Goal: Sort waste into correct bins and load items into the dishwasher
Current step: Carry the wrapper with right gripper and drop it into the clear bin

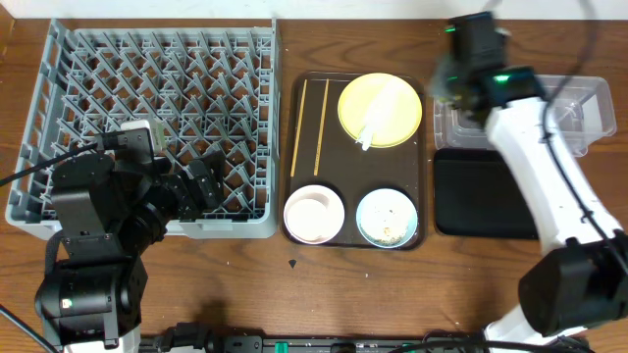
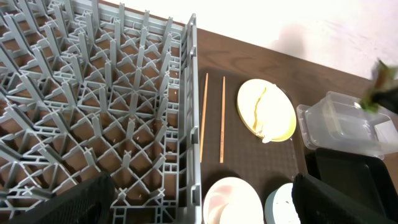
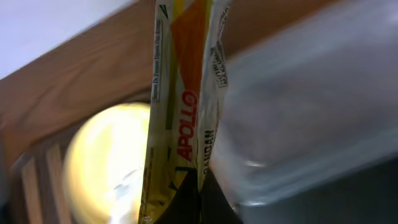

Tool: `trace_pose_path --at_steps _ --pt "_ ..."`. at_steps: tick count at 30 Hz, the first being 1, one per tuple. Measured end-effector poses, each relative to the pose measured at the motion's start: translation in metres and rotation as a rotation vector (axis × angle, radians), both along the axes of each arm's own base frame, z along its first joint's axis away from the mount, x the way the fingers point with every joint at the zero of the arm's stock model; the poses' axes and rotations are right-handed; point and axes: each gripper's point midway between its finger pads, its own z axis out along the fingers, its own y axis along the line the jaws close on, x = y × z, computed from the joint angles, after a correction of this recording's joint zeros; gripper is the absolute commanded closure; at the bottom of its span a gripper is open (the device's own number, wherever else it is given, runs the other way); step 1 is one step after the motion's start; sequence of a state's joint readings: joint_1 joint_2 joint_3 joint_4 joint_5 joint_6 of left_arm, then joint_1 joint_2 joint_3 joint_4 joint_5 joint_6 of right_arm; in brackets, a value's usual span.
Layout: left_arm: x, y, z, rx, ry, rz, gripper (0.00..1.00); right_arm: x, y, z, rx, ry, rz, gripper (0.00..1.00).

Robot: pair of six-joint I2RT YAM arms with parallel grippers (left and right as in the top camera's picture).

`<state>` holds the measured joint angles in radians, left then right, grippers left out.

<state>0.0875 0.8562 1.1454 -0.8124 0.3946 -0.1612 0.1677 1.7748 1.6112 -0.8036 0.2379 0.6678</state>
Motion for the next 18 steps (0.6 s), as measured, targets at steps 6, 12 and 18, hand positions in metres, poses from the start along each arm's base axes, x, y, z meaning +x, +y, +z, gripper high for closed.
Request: trace_pose_path --at_steps 6,12,18 --pt "0.0 0.0 0.0 0.0 0.0 0.0 0.08 -0.004 -0.07 -0.041 0.069 0.092 -0.284 0.84" --pt "0.0 0.0 0.0 0.0 0.0 0.0 0.08 0.016 -0.075 -0.049 0.117 0.052 -0.244 0.4" --pt "0.0 0.0 0.0 0.0 0.0 0.0 0.08 0.025 -0.033 -0.009 0.139 -0.042 0.023 0.47"
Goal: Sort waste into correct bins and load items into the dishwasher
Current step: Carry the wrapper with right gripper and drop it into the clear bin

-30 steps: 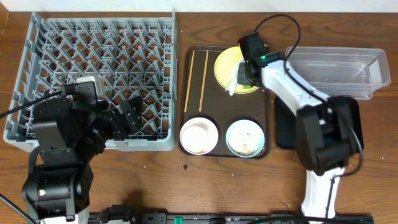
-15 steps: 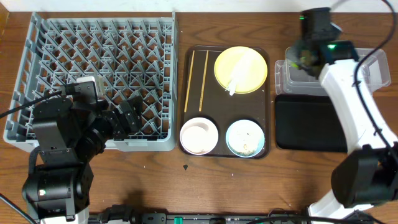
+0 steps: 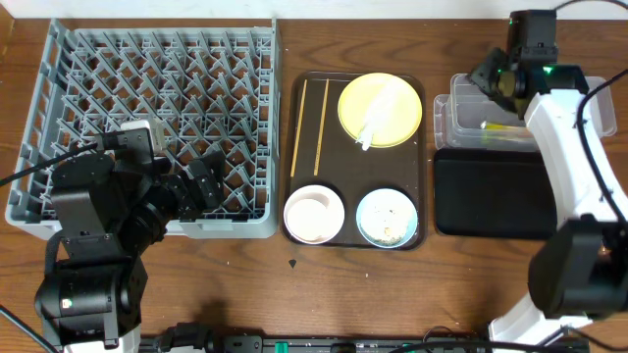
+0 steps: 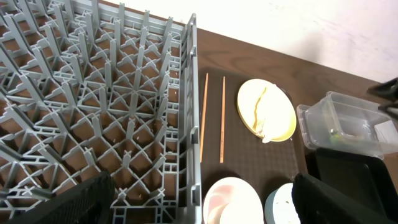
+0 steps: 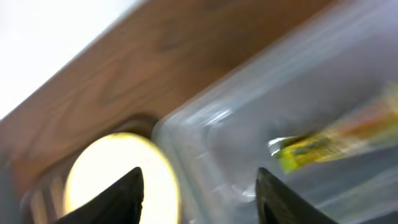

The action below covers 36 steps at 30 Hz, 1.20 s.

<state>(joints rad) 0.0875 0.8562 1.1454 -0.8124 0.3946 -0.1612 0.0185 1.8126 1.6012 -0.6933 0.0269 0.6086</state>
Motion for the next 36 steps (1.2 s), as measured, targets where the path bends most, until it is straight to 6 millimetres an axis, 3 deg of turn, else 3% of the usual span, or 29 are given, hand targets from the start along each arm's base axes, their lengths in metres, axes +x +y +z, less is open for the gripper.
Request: trace_pose_path --at_steps 2,4,6,9,12,20,22,24,26,28,36 --pt "0.0 0.0 0.0 0.0 0.0 0.0 0.08 -0.003 0.03 0.021 -0.001 -0.05 0.138 0.47" --pt "0.0 0.0 0.0 0.0 0.0 0.0 0.08 -0.013 0.074 0.038 -0.018 -0.09 0.301 0.47" --pt "0.0 0.0 0.0 0.0 0.0 0.0 0.08 -0.023 0.114 0.044 -0.039 -0.106 0.427 0.46" --pt "0.0 0.0 0.0 0.0 0.0 0.0 0.08 -0.035 0.168 0.031 -0.077 -0.093 0.557 0.44" --pt "0.0 0.0 0.0 0.0 0.0 0.0 0.08 -0.035 0.191 -0.001 -0.129 -0.037 0.561 0.43" --pt "0.0 0.0 0.0 0.0 0.0 0.0 0.08 -0.006 0.187 -0.121 -0.156 0.114 0.39 0.41" --pt "0.0 0.0 0.0 0.0 0.0 0.0 0.08 -0.002 0.189 -0.139 -0.152 0.122 0.38 0.44" --pt "0.0 0.0 0.0 0.0 0.0 0.0 0.08 0.001 0.19 -0.155 -0.148 0.133 0.371 0.56" --pt "0.0 0.0 0.0 0.0 0.0 0.0 0.08 0.0 0.189 -0.172 -0.151 0.158 0.365 0.81" --pt "0.0 0.0 0.0 0.0 0.0 0.0 0.08 0.001 0.187 -0.175 -0.161 0.161 0.352 0.97" --pt "0.0 0.0 0.0 0.0 0.0 0.0 0.08 -0.008 0.177 -0.166 -0.149 0.2 0.34 0.99"
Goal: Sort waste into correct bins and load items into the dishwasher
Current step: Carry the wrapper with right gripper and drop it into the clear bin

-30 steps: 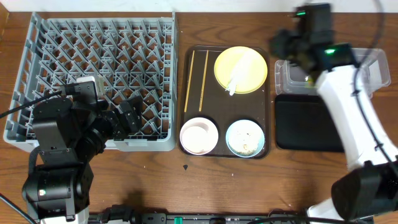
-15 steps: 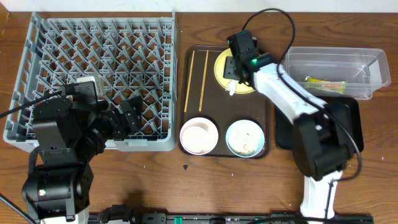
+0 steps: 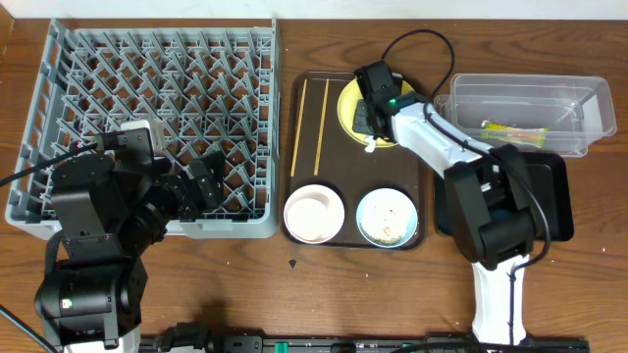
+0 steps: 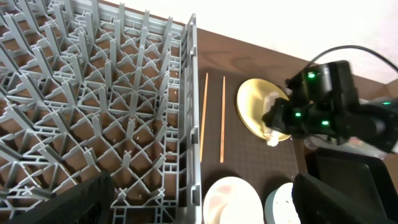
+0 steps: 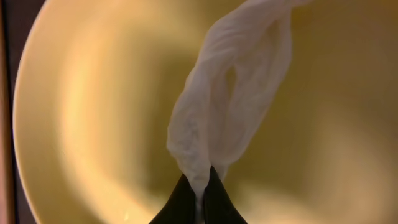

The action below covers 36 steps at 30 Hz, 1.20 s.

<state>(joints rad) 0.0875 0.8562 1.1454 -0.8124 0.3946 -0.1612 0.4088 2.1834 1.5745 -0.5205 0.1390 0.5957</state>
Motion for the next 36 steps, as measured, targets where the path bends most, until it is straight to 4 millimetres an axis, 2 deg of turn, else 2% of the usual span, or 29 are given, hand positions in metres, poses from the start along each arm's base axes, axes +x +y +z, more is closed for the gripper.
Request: trace_pose_path --at_steps 3,6,9,10,12,13,14,16,20,21,22,24,27,30,32,36 --pt "0.0 0.0 0.0 0.0 0.0 0.0 0.08 -0.005 -0.011 0.039 0.036 -0.018 -0.015 0.99" --pt "0.0 0.0 0.0 0.0 0.001 0.0 0.08 -0.004 -0.033 0.1 0.095 -0.095 -0.068 0.99" --pt "0.0 0.0 0.0 0.0 0.0 0.0 0.08 -0.01 -0.075 0.164 0.144 -0.184 -0.171 0.99" --pt "0.0 0.0 0.0 0.0 0.0 0.0 0.08 -0.012 -0.092 0.179 0.153 -0.209 -0.216 0.99" --pt "0.0 0.0 0.0 0.0 0.0 0.0 0.08 -0.014 -0.123 0.194 0.148 -0.231 -0.302 0.99" --pt "0.0 0.0 0.0 0.0 0.0 0.0 0.08 -0.015 -0.137 0.196 0.141 -0.232 -0.342 0.99" --pt "0.0 0.0 0.0 0.0 0.0 0.0 0.08 -0.019 -0.156 0.192 0.125 -0.212 -0.407 0.99" --pt "0.0 0.0 0.0 0.0 0.0 0.0 0.08 -0.024 -0.179 0.178 0.109 -0.17 -0.493 0.98" --pt "0.0 0.0 0.0 0.0 0.0 0.0 0.08 -0.029 -0.22 0.136 0.098 -0.081 -0.67 0.71" --pt "0.0 0.0 0.0 0.0 0.0 0.0 0.08 -0.03 -0.229 0.123 0.092 -0.056 -0.7 0.6" --pt "0.0 0.0 0.0 0.0 0.0 0.0 0.08 -0.029 -0.231 0.119 0.093 -0.049 -0.715 0.52" --pt "0.0 0.0 0.0 0.0 0.0 0.0 0.08 -0.027 -0.238 0.106 0.089 -0.031 -0.717 0.44" --pt "0.0 0.0 0.0 0.0 0.0 0.0 0.08 -0.021 -0.234 0.105 0.108 -0.038 -0.649 0.44" --pt "0.0 0.0 0.0 0.0 0.0 0.0 0.08 -0.018 -0.22 0.115 0.147 -0.048 -0.536 0.46" --pt "0.0 0.0 0.0 0.0 0.0 0.0 0.08 -0.018 -0.207 0.131 0.181 -0.07 -0.444 0.46" --pt "-0.003 0.0 -0.005 -0.002 0.025 0.0 0.08 -0.025 -0.165 0.183 0.239 -0.167 -0.208 0.44"
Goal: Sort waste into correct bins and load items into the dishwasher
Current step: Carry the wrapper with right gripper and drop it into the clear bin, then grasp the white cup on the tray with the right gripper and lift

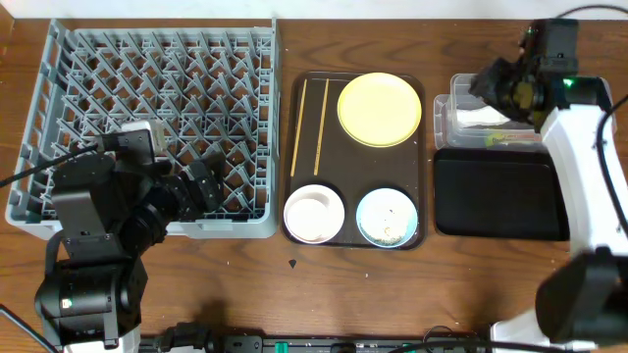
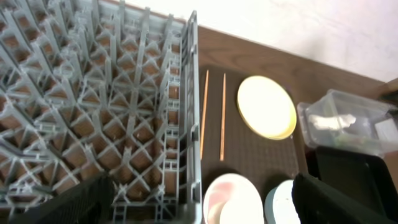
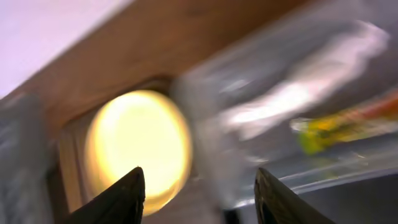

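Note:
My right gripper [image 1: 498,86] [image 3: 198,171] hangs open and empty over the left end of the clear bin [image 1: 592,90]. In the bin lie a white plastic wrapper [image 1: 481,117] [image 2: 329,120] [image 3: 298,93] and a yellow-green snack wrapper [image 1: 502,137] [image 3: 348,121]. The yellow plate [image 1: 380,109] [image 2: 266,107] [image 3: 138,146] is bare on the dark tray [image 1: 339,162]. Two chopsticks [image 1: 309,127] [image 2: 213,118], a white bowl [image 1: 313,213] and a light blue dish [image 1: 387,218] also lie on the tray. My left gripper [image 1: 199,183] [image 2: 202,186] stands open over the grey dish rack's [image 1: 147,88] front right corner.
A black bin [image 1: 500,196] sits in front of the clear bin at the right. The rack fills the left half of the wooden table. A small dark speck lies on the table in front of the tray.
My right gripper was shut on the white wrapper on the yellow plate. Now it is open over the clear bin, the wrapper lies in the bin, and the plate is bare.
My right gripper held the yellow-green snack wrapper beside the clear bin, then stood open with that wrapper in the bin. It was then shut on the white wrapper on the plate, and now that wrapper is in the bin too. My left arm has not moved.

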Tool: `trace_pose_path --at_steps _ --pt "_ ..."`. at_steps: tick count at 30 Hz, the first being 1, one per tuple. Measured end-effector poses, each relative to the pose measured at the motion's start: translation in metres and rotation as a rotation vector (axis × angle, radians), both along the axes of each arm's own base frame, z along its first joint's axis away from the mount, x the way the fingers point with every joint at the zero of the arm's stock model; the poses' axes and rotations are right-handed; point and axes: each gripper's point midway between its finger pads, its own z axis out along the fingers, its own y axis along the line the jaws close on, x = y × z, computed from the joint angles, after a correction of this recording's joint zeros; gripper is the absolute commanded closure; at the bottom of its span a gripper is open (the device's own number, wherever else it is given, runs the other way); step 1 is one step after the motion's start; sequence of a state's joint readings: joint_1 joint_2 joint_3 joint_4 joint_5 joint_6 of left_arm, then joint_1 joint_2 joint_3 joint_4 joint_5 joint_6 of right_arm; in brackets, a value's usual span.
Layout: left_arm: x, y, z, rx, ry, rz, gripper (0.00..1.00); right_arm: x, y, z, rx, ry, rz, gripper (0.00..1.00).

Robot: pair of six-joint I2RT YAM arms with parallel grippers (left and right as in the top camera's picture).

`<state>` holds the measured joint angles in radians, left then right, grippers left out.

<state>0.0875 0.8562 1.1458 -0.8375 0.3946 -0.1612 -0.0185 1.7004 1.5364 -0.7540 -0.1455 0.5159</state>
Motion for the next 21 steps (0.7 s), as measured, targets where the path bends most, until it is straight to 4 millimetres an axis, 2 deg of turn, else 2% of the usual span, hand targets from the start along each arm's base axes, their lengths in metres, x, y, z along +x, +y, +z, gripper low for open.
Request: trace_pose_path --at_steps 2,4,6,7,11,14,17,21 --pt "-0.003 0.0 -0.004 -0.003 0.024 0.0 0.08 -0.01 0.033 0.029 0.005 -0.073 0.13 0.41" --pt "-0.004 -0.001 -0.005 -0.007 0.03 -0.002 0.08 -0.023 0.068 0.05 0.009 -0.121 0.251 0.41" --pt "-0.008 -0.003 -0.009 -0.016 0.05 -0.009 0.08 -0.034 0.095 0.057 0.018 -0.133 0.336 0.42" --pt "-0.01 -0.004 -0.011 -0.021 0.063 -0.013 0.08 -0.041 0.111 0.057 0.022 -0.125 0.386 0.42" --pt "-0.013 -0.008 -0.013 -0.042 0.08 -0.031 0.08 -0.067 0.151 0.039 0.025 -0.042 0.507 0.45" --pt "-0.016 -0.01 -0.015 -0.051 0.097 -0.034 0.09 -0.087 0.174 0.026 0.018 0.026 0.588 0.45" --pt "-0.019 -0.011 -0.018 -0.057 0.113 -0.033 0.08 -0.112 0.196 0.015 -0.003 0.084 0.683 0.5" --pt "-0.021 -0.01 -0.022 -0.056 0.134 -0.025 0.08 -0.153 0.221 0.004 -0.032 0.171 0.808 0.53"
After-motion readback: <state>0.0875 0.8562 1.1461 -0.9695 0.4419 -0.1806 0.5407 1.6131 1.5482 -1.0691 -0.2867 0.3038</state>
